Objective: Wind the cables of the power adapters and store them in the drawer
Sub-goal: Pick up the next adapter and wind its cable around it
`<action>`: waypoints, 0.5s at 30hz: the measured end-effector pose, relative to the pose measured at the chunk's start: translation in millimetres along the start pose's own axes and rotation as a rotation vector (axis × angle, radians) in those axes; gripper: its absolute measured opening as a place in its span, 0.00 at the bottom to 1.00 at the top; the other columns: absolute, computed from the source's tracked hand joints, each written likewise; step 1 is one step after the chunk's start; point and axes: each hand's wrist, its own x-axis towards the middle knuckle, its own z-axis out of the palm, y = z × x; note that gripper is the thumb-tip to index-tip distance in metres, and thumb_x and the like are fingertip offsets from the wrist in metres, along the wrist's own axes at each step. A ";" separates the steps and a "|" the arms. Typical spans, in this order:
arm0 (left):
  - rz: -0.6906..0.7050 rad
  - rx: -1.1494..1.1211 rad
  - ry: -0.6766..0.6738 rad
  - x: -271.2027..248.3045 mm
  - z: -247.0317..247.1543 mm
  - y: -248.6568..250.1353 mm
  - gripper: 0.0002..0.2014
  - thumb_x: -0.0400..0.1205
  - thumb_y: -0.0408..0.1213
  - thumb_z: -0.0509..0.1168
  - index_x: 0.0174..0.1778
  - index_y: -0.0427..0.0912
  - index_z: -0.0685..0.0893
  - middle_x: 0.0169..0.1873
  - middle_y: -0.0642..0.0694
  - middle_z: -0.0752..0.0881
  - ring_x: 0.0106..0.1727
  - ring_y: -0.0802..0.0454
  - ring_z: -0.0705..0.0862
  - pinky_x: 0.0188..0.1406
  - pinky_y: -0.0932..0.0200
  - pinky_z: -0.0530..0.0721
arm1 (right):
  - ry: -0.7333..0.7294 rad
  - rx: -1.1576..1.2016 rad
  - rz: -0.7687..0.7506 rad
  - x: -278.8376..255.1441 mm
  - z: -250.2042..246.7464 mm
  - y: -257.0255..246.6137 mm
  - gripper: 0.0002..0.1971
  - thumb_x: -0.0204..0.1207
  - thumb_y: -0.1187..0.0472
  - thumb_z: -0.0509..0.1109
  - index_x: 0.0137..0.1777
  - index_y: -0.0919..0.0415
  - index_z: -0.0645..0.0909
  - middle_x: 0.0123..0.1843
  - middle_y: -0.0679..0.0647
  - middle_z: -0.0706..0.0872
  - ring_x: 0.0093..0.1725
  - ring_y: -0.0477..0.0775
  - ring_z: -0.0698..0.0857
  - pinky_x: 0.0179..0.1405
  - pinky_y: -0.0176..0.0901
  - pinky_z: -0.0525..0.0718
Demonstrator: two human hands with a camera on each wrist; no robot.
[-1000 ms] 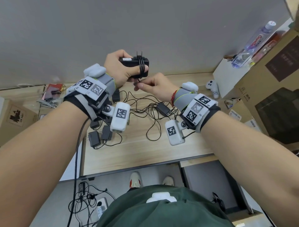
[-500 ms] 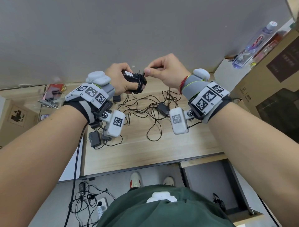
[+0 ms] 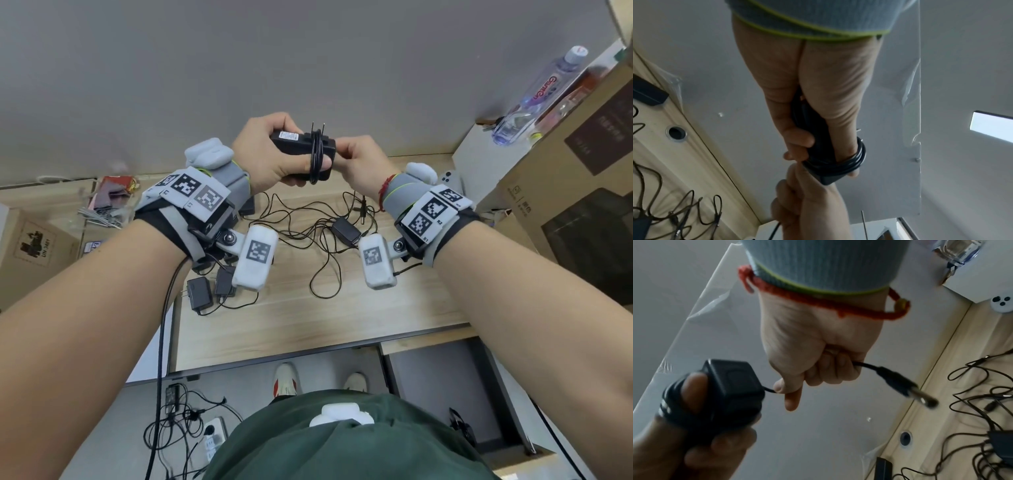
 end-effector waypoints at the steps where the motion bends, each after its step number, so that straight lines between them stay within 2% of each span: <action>1: 0.003 -0.023 0.010 1.3 -0.1 0.7 0.21 0.67 0.32 0.83 0.36 0.43 0.73 0.28 0.40 0.87 0.24 0.45 0.85 0.21 0.59 0.81 | -0.008 -0.007 0.010 -3.0 2.7 -0.1 0.12 0.83 0.60 0.67 0.41 0.66 0.84 0.26 0.40 0.75 0.22 0.36 0.66 0.26 0.28 0.64; 3: 0.015 -0.063 0.032 3.1 -0.4 1.8 0.21 0.68 0.33 0.82 0.36 0.43 0.72 0.26 0.41 0.87 0.23 0.44 0.83 0.21 0.58 0.79 | -0.036 -0.022 0.025 -10.4 8.4 -2.1 0.12 0.86 0.61 0.64 0.43 0.62 0.85 0.18 0.36 0.75 0.19 0.34 0.71 0.23 0.24 0.67; 5: 0.014 -0.086 0.069 6.0 -1.1 0.3 0.21 0.68 0.33 0.82 0.36 0.43 0.72 0.26 0.40 0.87 0.23 0.44 0.83 0.20 0.59 0.79 | -0.080 -0.048 0.027 -15.6 15.2 -1.6 0.13 0.87 0.58 0.62 0.46 0.61 0.86 0.15 0.37 0.72 0.18 0.35 0.72 0.21 0.24 0.68; 7: 0.004 -0.093 0.116 9.4 -2.0 -3.8 0.22 0.67 0.33 0.83 0.35 0.44 0.72 0.29 0.40 0.86 0.23 0.45 0.84 0.21 0.59 0.81 | -0.114 -0.065 0.006 -17.2 23.0 1.6 0.15 0.87 0.54 0.62 0.46 0.58 0.88 0.18 0.42 0.65 0.17 0.43 0.65 0.21 0.29 0.62; 9: -0.014 -0.083 0.165 12.7 -3.9 -9.9 0.22 0.66 0.34 0.84 0.34 0.44 0.73 0.30 0.42 0.86 0.24 0.46 0.86 0.23 0.57 0.84 | -0.135 -0.061 0.007 -17.3 28.8 5.1 0.15 0.86 0.54 0.62 0.46 0.57 0.89 0.21 0.42 0.62 0.18 0.44 0.61 0.21 0.33 0.60; 12: -0.041 -0.073 0.228 16.6 -8.7 -19.4 0.21 0.66 0.34 0.84 0.33 0.45 0.74 0.29 0.46 0.87 0.26 0.46 0.87 0.24 0.57 0.85 | -0.165 -0.090 0.009 -19.5 31.4 3.4 0.15 0.86 0.55 0.64 0.47 0.59 0.90 0.16 0.42 0.62 0.18 0.44 0.61 0.20 0.33 0.60; 15: -0.060 -0.053 0.268 19.2 -14.7 -27.8 0.22 0.66 0.34 0.84 0.33 0.44 0.73 0.30 0.43 0.87 0.26 0.46 0.88 0.22 0.57 0.84 | -0.197 -0.141 0.003 -21.1 31.3 -2.0 0.13 0.85 0.55 0.65 0.48 0.58 0.91 0.18 0.42 0.65 0.19 0.42 0.63 0.20 0.31 0.62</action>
